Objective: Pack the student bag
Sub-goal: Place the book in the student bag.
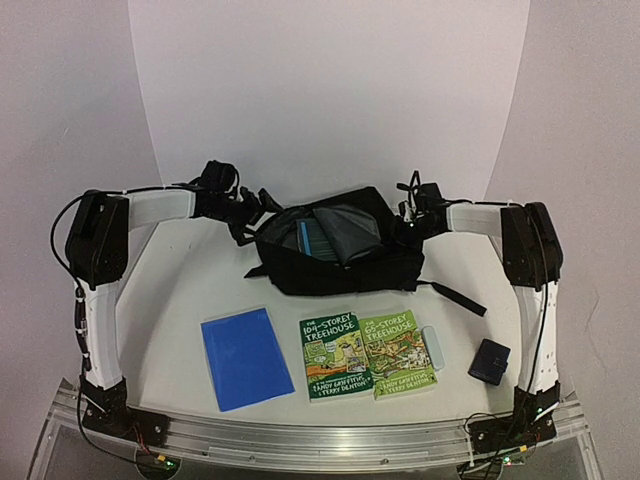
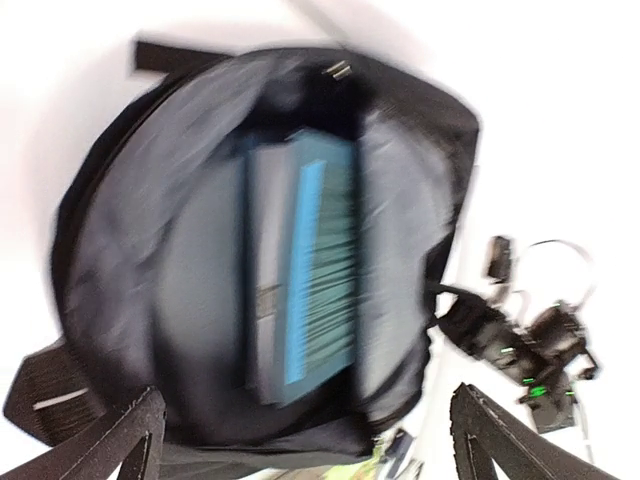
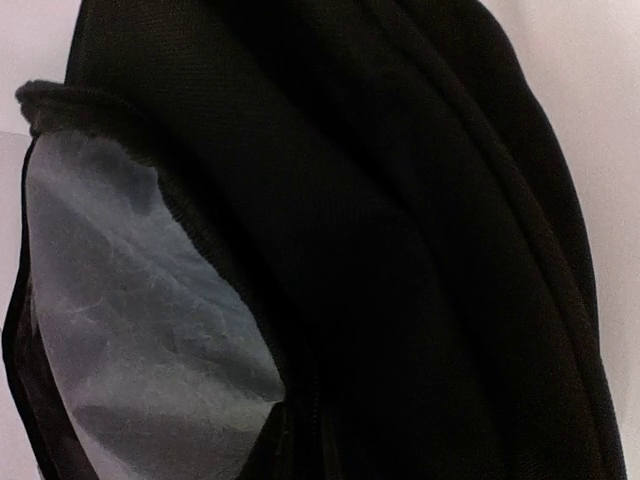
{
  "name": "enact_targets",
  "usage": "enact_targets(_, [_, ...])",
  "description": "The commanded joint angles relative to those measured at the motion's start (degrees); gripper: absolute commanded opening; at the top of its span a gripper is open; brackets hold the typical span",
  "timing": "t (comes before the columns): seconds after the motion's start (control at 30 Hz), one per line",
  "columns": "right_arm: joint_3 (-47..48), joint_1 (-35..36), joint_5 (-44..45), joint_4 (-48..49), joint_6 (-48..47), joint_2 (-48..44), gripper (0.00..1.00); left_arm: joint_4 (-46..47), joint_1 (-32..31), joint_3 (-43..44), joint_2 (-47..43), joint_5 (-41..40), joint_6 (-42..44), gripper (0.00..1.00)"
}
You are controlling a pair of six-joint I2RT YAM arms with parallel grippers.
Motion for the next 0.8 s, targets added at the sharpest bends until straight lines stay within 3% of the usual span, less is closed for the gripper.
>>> enact_targets(0.0, [-0.85, 0.53, 6.61, -0.13, -2.23, -3.02, 0.28, -4.42, -0.23, -3.13, -3.45, -0.1, 3.91, 0.99])
enact_targets(0.27, [7.54, 0.13, 9.27, -0.29, -7.13, -0.35, 0.58, -8.27, -0.72, -12.03, -12.9, 1.87, 12.6, 1.0])
enact_targets(0.47, [8.71, -1.61, 3.35, -1.53, -9.34, -4.39, 0.95, -14.06, -2.22, -16.17, -18.85, 1.96, 19.91, 1.0])
enact_targets(0.77, [-2.89, -4.11, -2.99, -7.88, -22.0, -20.72, 0.98, -26.12, -11.15, -16.02, -20.48, 1.84, 35.69, 1.0])
